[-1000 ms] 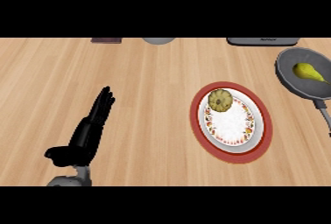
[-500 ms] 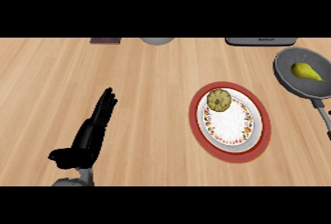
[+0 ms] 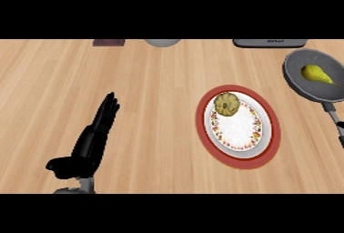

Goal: Pick the pear from the plate and place it in the pan

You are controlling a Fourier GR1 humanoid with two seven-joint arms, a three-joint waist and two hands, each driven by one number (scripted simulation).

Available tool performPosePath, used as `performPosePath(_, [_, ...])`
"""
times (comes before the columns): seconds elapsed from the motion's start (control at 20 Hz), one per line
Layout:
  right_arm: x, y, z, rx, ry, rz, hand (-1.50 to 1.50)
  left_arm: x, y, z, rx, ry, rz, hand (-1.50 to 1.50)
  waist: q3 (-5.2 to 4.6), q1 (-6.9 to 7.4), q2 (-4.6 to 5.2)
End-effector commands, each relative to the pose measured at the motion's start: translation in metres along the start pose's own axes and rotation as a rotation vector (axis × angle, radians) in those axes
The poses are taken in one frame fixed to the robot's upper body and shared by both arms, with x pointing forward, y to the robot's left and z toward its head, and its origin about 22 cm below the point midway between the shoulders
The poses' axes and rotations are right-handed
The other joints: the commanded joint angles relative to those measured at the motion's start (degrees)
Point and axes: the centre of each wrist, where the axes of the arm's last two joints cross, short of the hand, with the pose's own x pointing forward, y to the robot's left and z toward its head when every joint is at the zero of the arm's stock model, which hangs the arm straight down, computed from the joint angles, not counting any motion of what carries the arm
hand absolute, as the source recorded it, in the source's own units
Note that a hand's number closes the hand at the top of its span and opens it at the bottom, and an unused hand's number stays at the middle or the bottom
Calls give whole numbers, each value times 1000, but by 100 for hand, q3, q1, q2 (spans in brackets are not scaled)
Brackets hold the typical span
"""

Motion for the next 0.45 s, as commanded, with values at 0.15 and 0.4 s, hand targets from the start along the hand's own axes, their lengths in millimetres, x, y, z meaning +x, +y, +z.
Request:
performPosePath(0.15, [5,2,-2,0,6,36,-150,-8,12,-8,3,-6,-2,0,3,20,11])
performPosePath(0.4, [14,-5,3,-38,-43,138,-150,0,12,13,14,-12,2,0,-2,6,-9])
